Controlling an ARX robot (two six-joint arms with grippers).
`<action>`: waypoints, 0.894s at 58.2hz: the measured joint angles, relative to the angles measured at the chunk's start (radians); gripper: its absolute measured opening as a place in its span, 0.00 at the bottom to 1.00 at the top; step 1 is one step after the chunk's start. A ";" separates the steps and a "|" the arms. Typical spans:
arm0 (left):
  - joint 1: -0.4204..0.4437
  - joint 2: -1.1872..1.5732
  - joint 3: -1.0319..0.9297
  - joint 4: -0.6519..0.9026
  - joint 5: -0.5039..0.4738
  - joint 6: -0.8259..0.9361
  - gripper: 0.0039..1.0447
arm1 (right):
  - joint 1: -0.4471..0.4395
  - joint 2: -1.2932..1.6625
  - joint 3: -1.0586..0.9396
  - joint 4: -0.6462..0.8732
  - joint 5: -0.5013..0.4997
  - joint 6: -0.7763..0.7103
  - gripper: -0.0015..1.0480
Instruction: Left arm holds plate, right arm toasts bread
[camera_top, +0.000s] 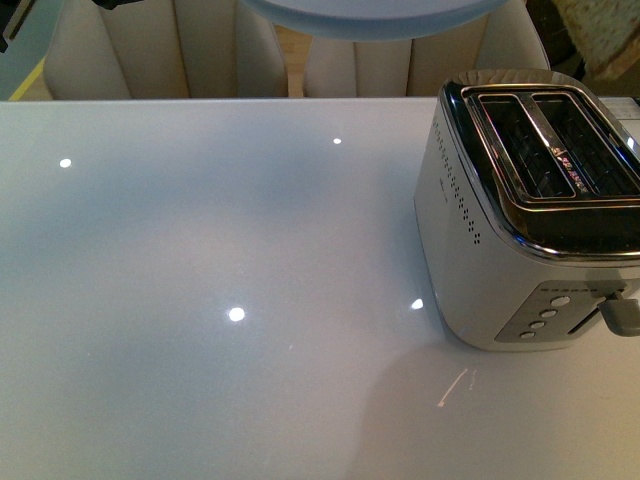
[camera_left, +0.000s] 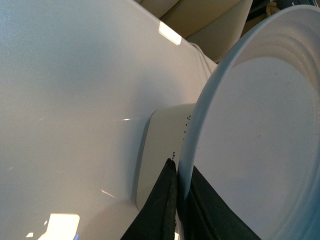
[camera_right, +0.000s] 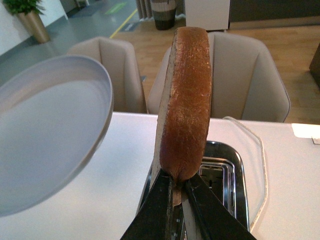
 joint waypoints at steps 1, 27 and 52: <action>0.000 0.000 0.000 0.000 0.000 0.000 0.03 | 0.003 0.005 -0.005 0.005 0.007 -0.006 0.02; 0.000 0.000 0.000 0.000 0.000 0.000 0.03 | 0.071 0.129 -0.069 0.099 0.122 -0.056 0.02; 0.000 0.000 0.000 0.000 0.000 0.000 0.03 | 0.101 0.182 -0.089 0.141 0.189 -0.050 0.02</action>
